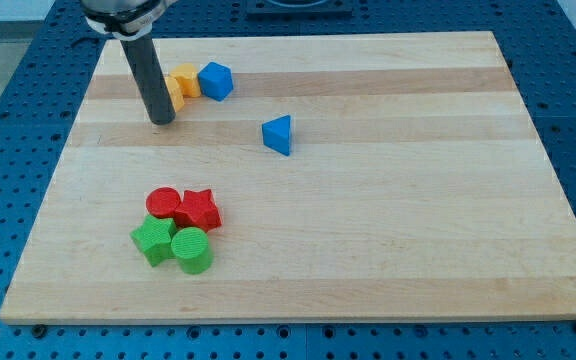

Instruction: Push the blue triangle towards group of blocks

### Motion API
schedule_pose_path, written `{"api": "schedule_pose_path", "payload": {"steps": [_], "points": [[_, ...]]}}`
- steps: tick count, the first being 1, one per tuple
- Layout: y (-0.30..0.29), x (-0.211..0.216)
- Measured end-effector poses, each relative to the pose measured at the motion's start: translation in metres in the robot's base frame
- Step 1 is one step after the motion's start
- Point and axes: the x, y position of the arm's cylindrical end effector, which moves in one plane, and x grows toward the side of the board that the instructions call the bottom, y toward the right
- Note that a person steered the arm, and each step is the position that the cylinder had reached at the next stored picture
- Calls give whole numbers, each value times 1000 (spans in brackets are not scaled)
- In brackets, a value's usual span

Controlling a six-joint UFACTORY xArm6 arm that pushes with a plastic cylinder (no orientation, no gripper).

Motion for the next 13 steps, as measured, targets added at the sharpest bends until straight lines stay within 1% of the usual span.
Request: {"api": "schedule_pose_path", "payload": {"steps": [1,2,3,4,5,6,7,9,10,11,12,13], "points": [[19,7],[75,-1],[129,-22],[179,-16],[198,18],[198,49],[186,55],[144,21],[125,14],[124,24],[124,46],[115,48]]}}
